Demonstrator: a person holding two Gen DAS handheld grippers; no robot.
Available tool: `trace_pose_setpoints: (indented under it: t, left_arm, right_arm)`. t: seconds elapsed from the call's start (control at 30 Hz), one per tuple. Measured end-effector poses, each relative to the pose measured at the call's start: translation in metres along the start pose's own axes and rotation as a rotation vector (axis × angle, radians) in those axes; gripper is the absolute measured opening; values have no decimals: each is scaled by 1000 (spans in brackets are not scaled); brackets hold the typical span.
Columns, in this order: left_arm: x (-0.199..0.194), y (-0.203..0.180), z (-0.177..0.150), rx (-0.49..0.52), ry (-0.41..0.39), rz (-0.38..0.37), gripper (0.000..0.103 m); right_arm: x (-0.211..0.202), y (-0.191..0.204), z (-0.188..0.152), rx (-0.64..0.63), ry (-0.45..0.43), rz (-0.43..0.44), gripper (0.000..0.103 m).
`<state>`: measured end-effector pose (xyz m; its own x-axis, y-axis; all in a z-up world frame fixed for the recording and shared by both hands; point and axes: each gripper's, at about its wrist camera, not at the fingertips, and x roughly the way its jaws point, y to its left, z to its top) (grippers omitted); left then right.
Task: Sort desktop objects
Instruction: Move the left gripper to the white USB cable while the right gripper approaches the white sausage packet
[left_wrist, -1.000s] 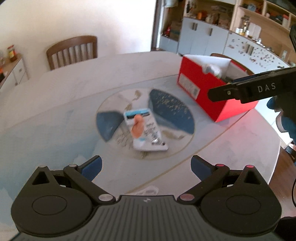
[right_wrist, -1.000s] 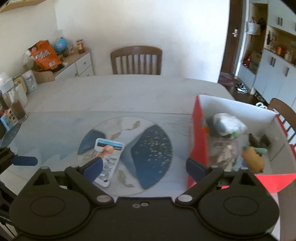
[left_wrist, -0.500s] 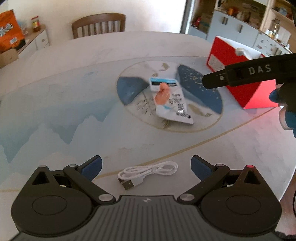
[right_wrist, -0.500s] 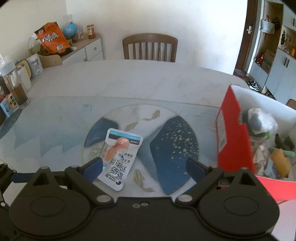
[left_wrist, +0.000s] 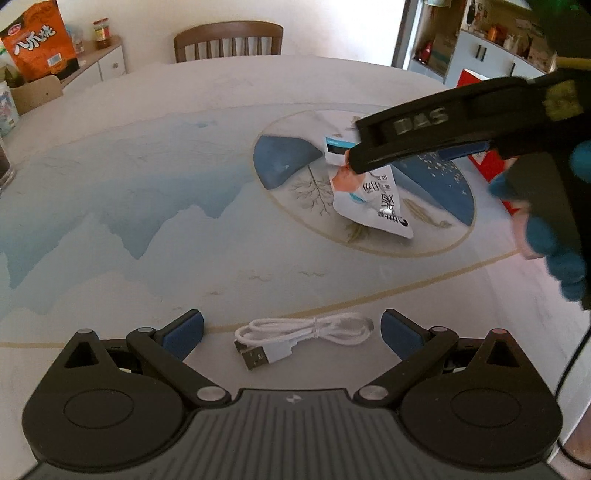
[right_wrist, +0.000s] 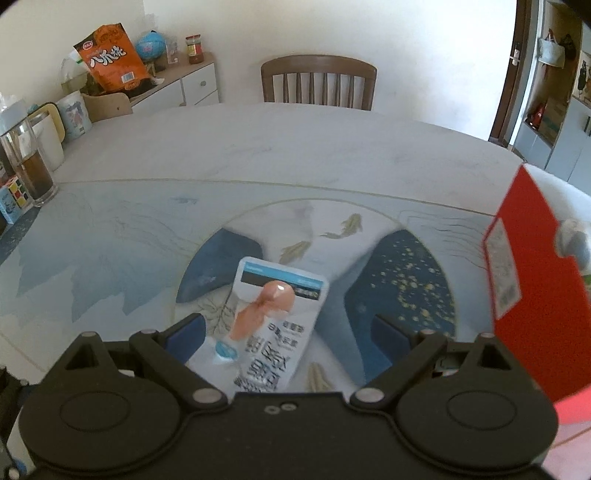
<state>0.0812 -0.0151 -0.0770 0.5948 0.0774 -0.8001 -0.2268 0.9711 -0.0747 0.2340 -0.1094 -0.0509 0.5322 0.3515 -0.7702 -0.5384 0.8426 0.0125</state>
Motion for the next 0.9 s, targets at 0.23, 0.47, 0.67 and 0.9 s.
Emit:
trace_pose_setpoints:
  t: [0.23,0.47,0.67,0.9]
  left_arm:
    - [7,-14,-3,39,-31,60,103]
    - [7,-21,-9,51,-62,62,103]
    - [8,-22,-8,53,-66,59,102]
    - [5,-29,-4,106,-87,15,73]
  right_arm:
    - [30,5,-1,24,31,-32,97]
    - [51,3,3,56,56,-68,94]
    - [54,1,4,68,42,-85,86]
    - [51,-7,5,79,42,-85,73]
